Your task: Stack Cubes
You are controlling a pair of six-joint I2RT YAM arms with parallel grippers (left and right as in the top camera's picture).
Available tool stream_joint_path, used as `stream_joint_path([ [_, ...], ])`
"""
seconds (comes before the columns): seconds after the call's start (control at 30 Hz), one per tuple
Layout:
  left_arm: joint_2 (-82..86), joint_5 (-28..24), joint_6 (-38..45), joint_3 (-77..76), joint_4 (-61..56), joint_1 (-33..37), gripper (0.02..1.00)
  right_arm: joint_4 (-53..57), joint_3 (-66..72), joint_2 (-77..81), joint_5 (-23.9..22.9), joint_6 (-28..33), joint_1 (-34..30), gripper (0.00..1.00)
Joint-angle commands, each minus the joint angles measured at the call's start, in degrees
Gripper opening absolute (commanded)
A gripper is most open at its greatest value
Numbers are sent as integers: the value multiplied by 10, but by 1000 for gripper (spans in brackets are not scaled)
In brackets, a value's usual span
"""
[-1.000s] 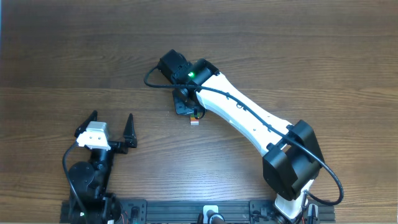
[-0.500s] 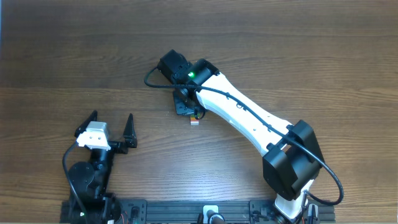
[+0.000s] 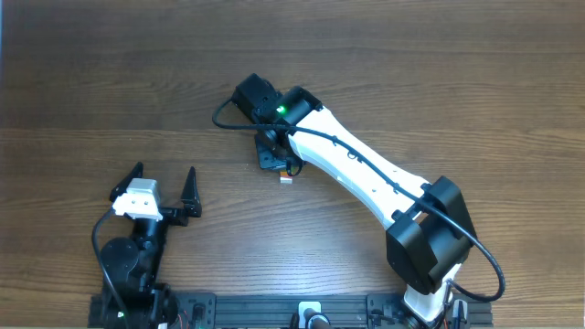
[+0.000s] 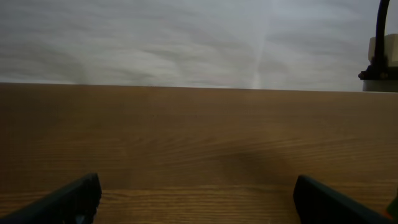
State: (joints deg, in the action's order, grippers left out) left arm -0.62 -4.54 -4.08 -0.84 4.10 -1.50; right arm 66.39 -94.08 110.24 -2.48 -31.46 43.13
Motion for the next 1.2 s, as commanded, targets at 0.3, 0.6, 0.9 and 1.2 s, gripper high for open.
stream_joint_path([
  [0.3, 3, -4, 7, 5, -1, -3, 998, 3, -11, 8, -2, -2, 4, 321],
  [0.6, 3, -4, 7, 5, 0, -3, 1000, 1, -11, 8, -2, -2, 4, 586],
  [0.9, 3, -4, 7, 5, 0, -3, 1000, -56, -11, 8, -45, 9, -4, 993],
  [1.2, 3, -4, 7, 5, 0, -3, 998, -166, -45, 0, -75, 110, -116, 991],
])
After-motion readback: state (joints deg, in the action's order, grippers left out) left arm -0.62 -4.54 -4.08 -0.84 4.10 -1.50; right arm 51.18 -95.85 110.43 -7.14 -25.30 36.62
